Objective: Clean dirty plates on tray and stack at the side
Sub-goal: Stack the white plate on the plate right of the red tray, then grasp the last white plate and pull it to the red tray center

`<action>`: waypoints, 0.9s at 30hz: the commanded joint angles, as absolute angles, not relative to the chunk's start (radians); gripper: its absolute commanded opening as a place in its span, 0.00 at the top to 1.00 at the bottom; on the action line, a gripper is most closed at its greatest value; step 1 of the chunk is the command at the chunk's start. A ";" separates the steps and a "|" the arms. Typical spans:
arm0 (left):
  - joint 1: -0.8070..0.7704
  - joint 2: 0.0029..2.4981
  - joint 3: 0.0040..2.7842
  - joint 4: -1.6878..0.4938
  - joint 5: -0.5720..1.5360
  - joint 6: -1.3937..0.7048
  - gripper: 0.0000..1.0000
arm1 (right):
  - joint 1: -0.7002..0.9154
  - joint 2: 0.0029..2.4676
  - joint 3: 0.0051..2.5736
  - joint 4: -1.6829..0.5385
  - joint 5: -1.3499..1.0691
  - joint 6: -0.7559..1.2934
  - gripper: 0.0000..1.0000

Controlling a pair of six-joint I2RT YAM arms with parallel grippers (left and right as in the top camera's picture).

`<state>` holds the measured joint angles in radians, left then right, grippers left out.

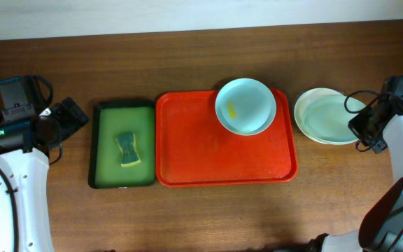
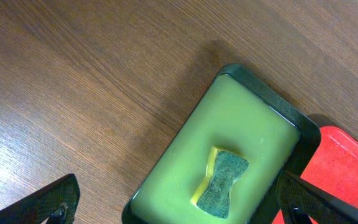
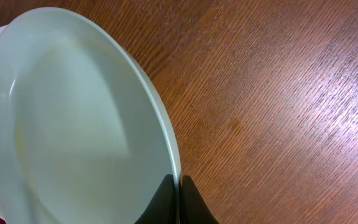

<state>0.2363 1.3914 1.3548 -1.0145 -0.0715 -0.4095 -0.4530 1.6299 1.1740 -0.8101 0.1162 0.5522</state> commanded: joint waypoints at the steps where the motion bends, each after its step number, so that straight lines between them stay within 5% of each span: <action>1: 0.238 1.385 1.372 -1.016 -0.076 -0.419 0.01 | -0.452 1.630 1.165 -0.813 0.136 0.554 0.79; 5: 0.238 1.385 1.372 -1.016 -0.076 -0.419 0.01 | -0.452 1.630 1.165 -0.834 0.132 0.502 0.47; 7: 0.238 1.385 1.372 -1.016 -0.076 -0.419 0.01 | -0.452 1.630 1.165 -0.838 0.073 0.441 0.42; 13: 0.238 1.385 1.372 -1.016 -0.076 -0.419 0.01 | -0.330 1.630 1.165 -0.808 -0.233 0.288 0.41; 20: 0.238 1.385 1.372 -1.016 -0.076 -0.419 0.01 | 0.110 1.630 1.165 -0.692 -0.228 0.296 0.41; 27: 0.238 1.385 1.372 -1.016 -0.076 -0.419 0.01 | 0.178 1.734 1.165 -0.592 0.041 0.375 0.40</action>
<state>0.2359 1.3914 1.3548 -1.0157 -0.0715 -0.4095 0.1711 1.6836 1.1728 -0.6159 -0.0628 0.3481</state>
